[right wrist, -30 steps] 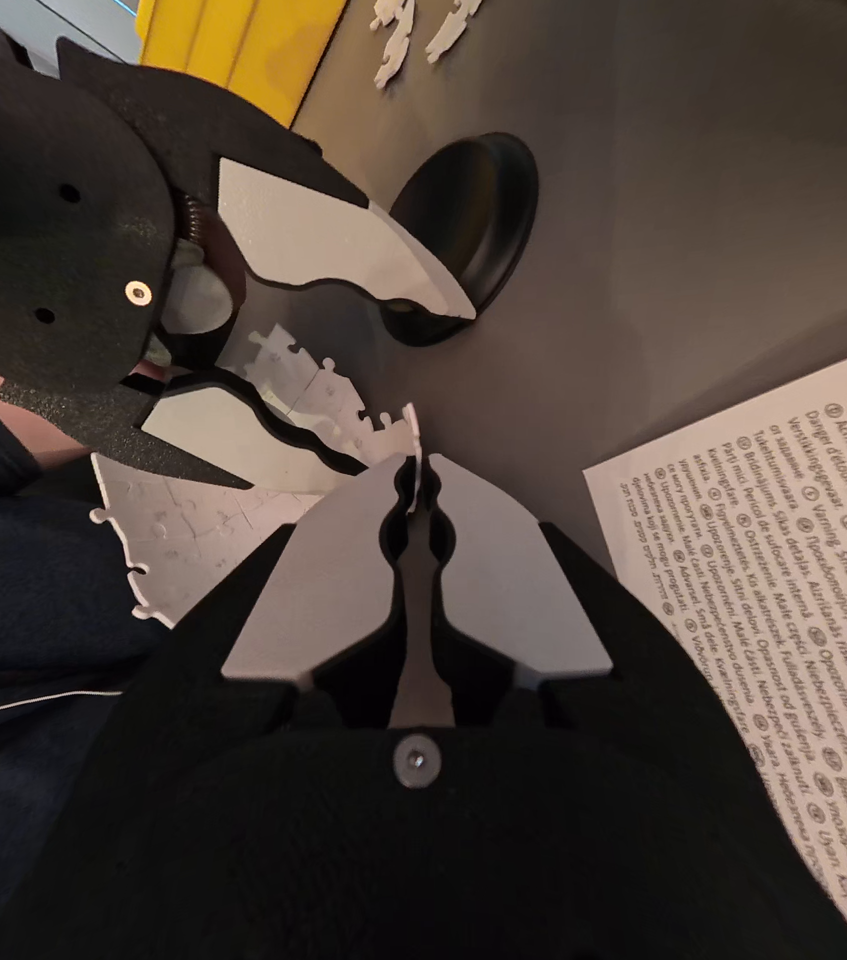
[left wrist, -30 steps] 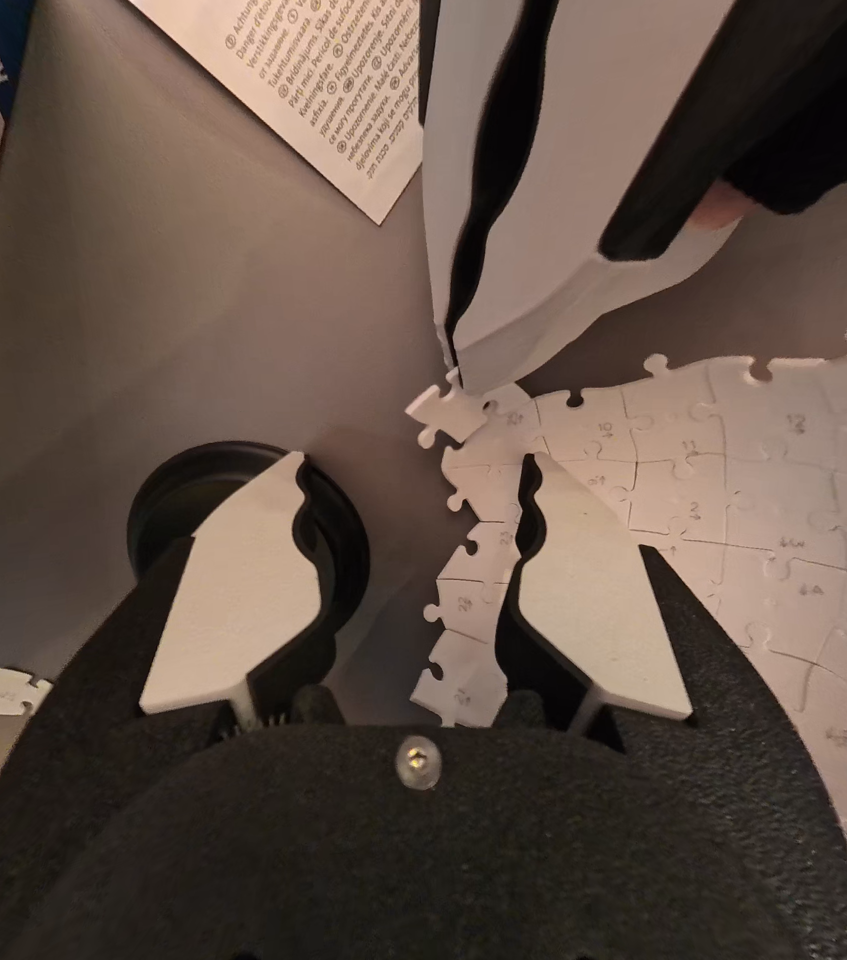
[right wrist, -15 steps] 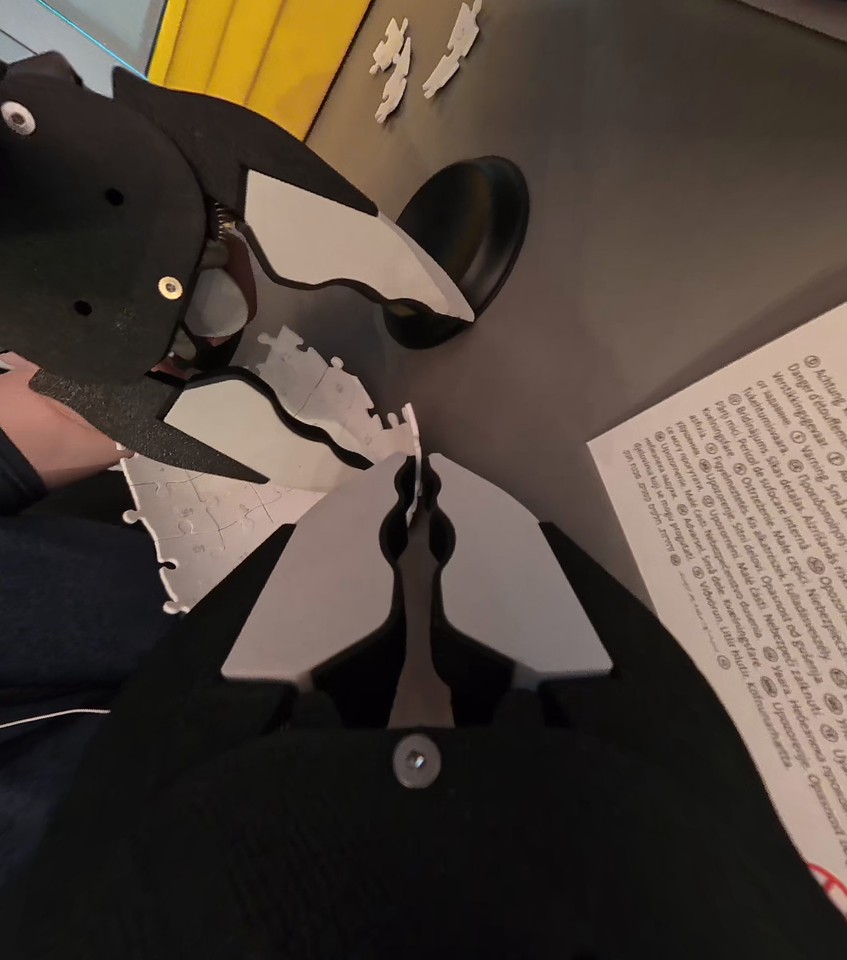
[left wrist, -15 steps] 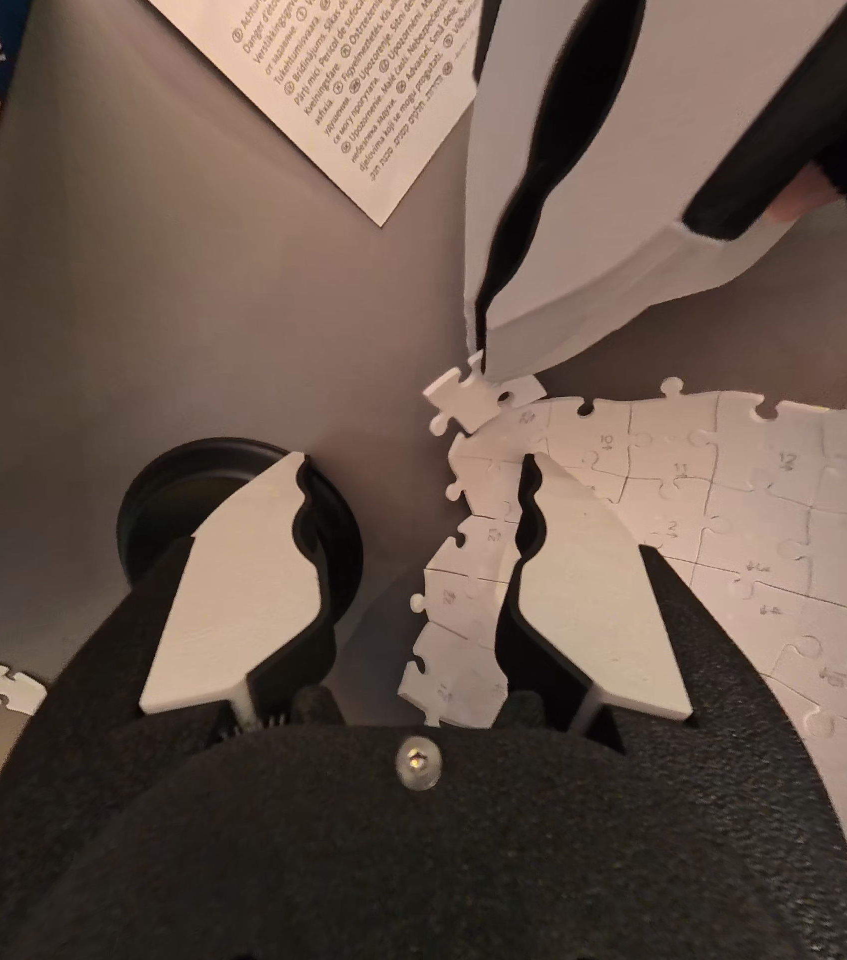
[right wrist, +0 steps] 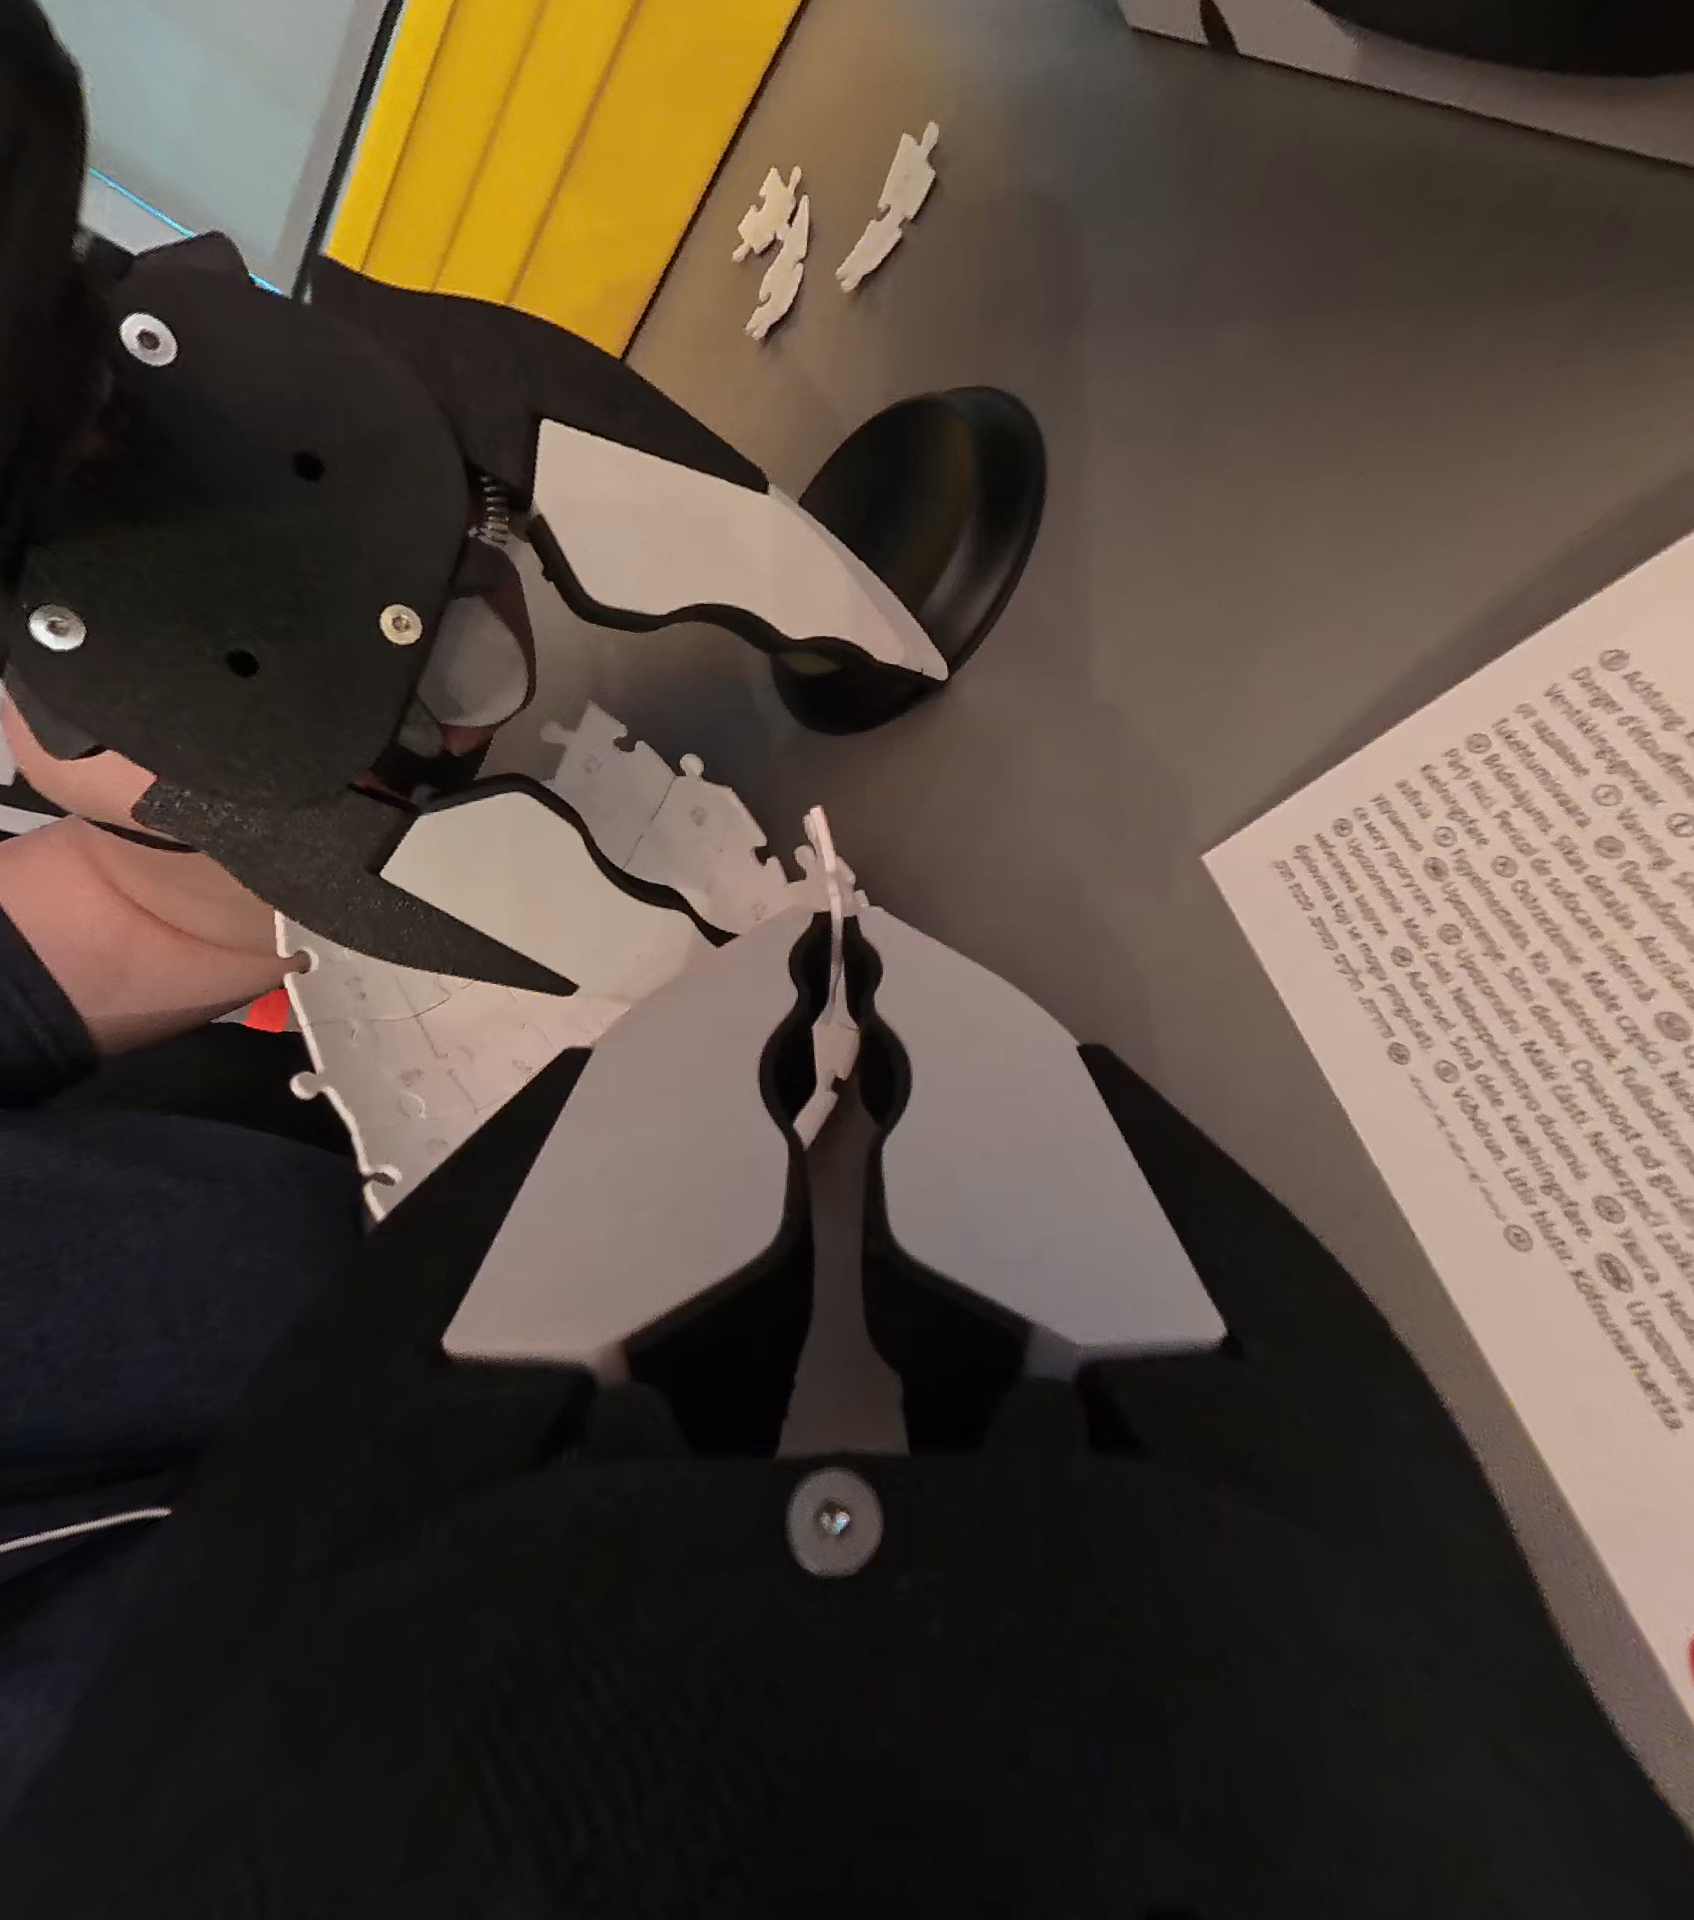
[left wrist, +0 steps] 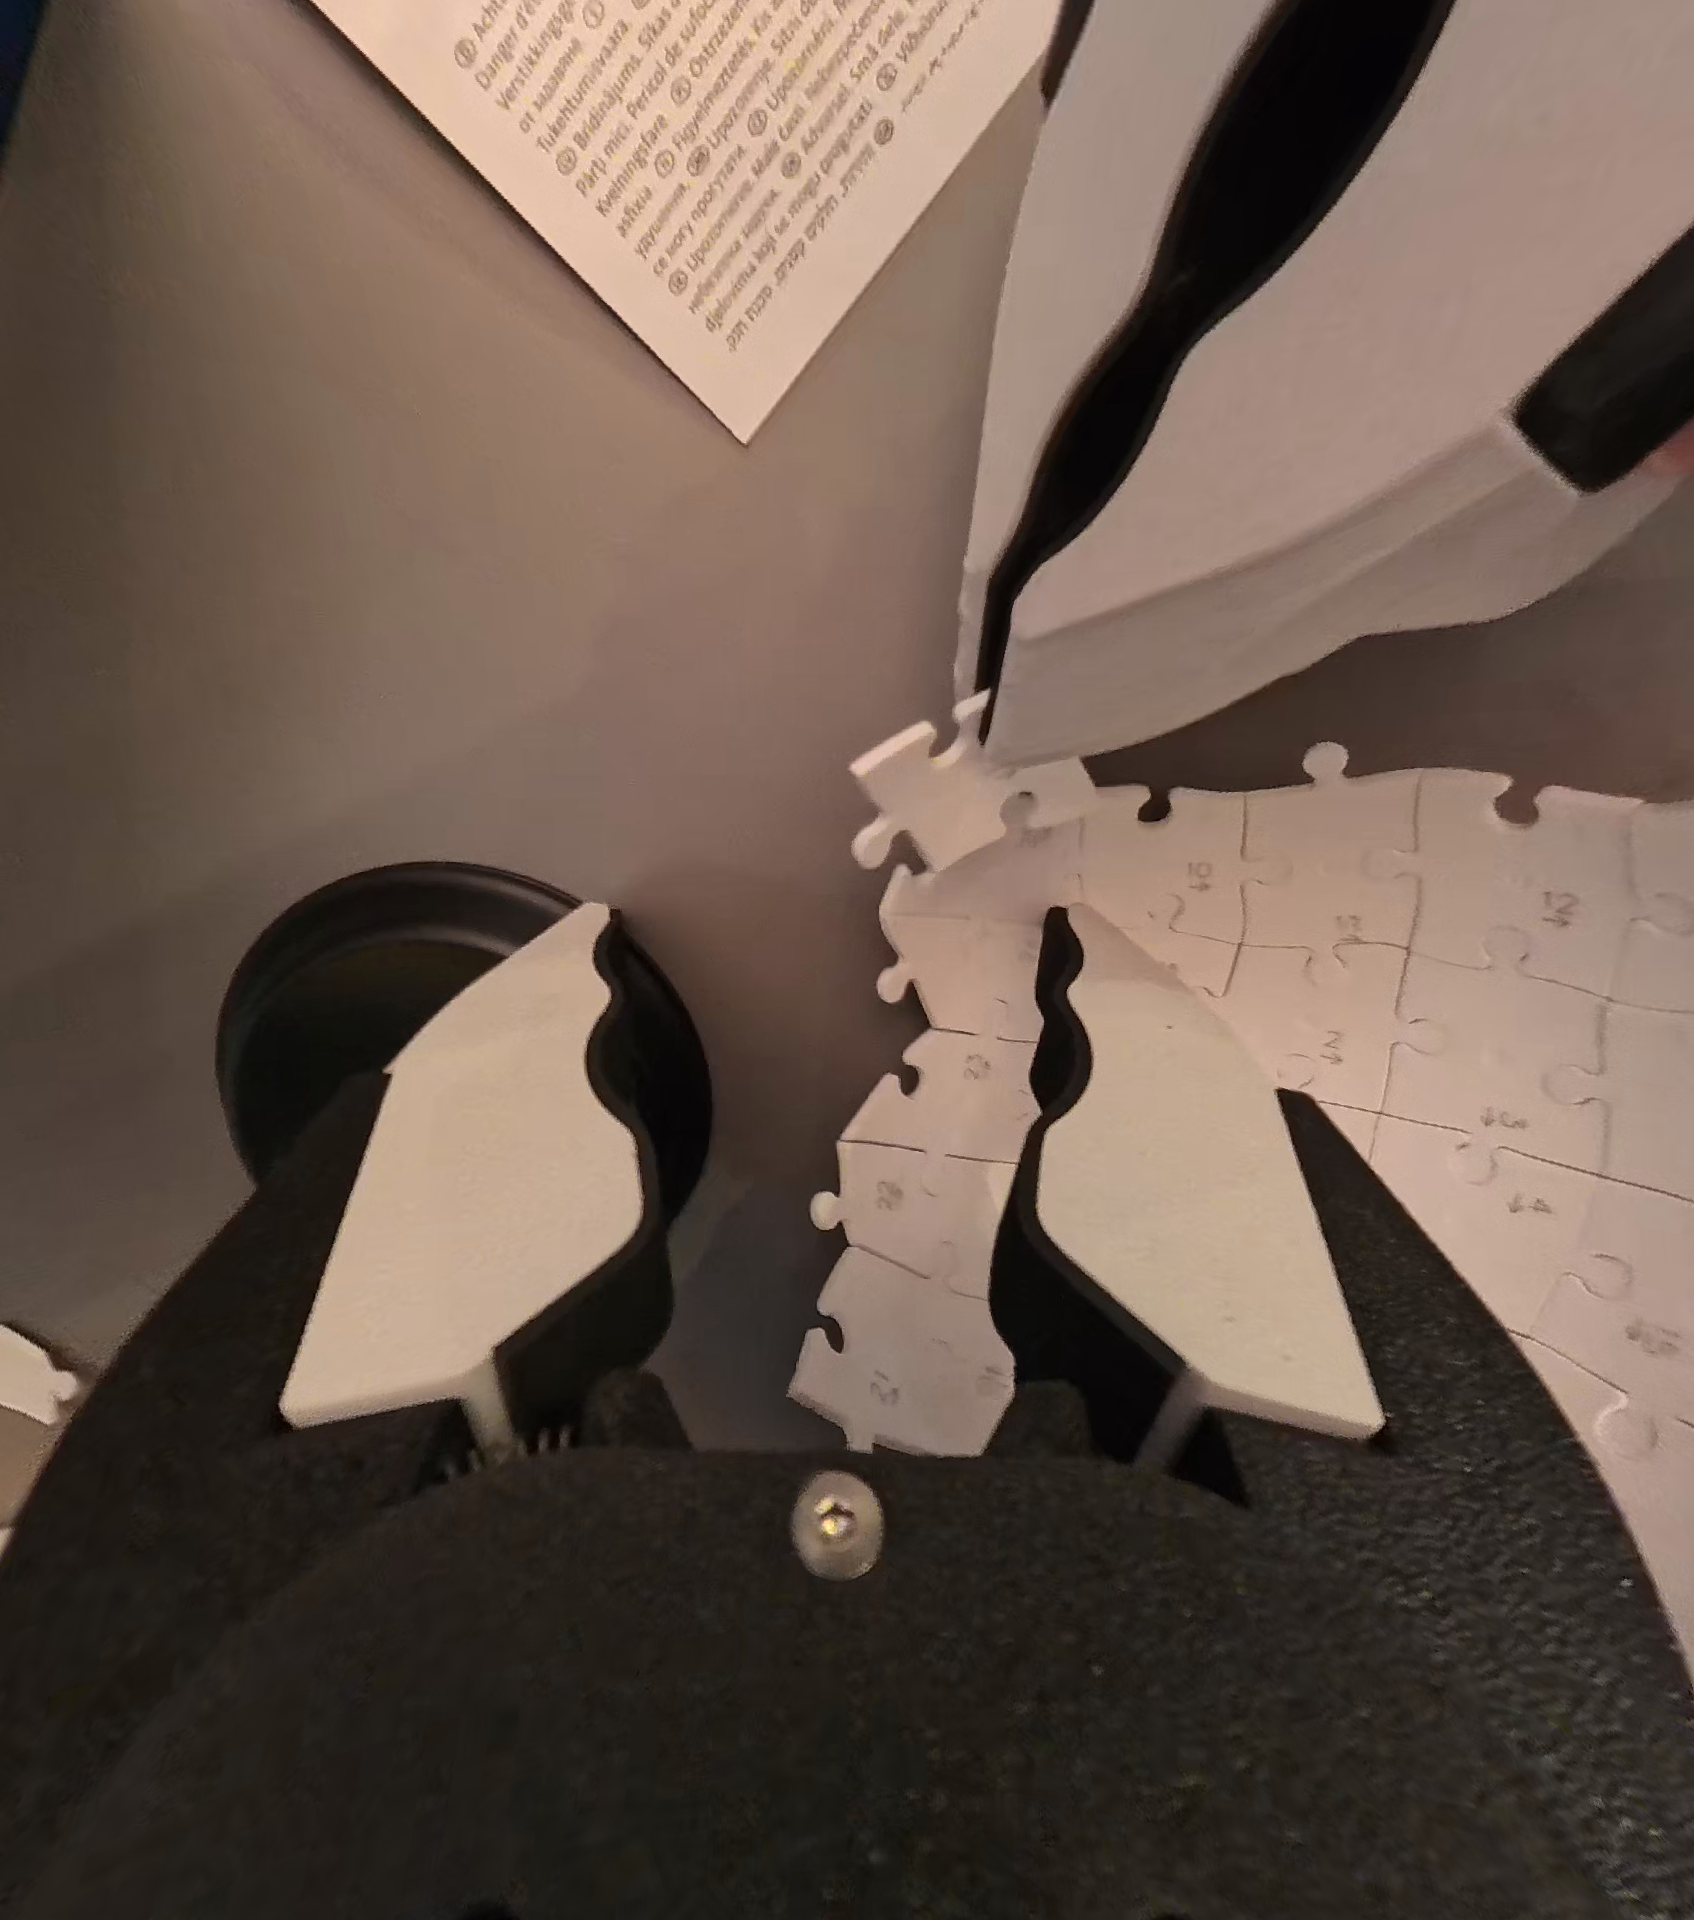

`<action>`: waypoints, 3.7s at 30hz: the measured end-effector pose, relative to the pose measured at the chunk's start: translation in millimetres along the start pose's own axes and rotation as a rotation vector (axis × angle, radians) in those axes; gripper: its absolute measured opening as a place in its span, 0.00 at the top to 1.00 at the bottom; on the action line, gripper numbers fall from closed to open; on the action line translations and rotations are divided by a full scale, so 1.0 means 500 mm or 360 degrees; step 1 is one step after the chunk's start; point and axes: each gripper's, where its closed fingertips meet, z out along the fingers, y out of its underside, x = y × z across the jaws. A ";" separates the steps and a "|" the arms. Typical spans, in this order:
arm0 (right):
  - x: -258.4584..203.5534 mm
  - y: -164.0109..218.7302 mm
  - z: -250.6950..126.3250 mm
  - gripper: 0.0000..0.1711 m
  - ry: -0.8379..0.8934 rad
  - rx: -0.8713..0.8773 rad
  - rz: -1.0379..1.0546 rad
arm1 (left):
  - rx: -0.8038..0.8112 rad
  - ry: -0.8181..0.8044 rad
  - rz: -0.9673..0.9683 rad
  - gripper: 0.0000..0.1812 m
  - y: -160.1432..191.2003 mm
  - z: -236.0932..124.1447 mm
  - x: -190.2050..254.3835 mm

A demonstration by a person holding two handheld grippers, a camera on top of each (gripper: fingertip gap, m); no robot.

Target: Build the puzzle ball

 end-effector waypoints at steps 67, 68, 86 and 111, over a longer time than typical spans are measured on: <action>0.054 0.035 0.011 0.93 0.0314 -0.0269 -0.0152 | -0.0197 0.0043 0.0151 0.55 -0.050 0.017 -0.047; 0.053 0.034 0.010 0.91 0.0311 -0.0279 -0.0169 | -0.0204 0.0047 0.0157 0.55 -0.050 0.018 -0.047; -0.016 0.025 -0.007 0.99 -0.0302 -0.0371 -0.1140 | -0.0178 0.0077 0.0265 0.55 -0.053 0.018 -0.047; 0.005 0.046 0.020 1.00 -0.0260 -0.0480 -0.1874 | -0.0109 0.0105 0.0332 0.55 -0.053 0.018 -0.049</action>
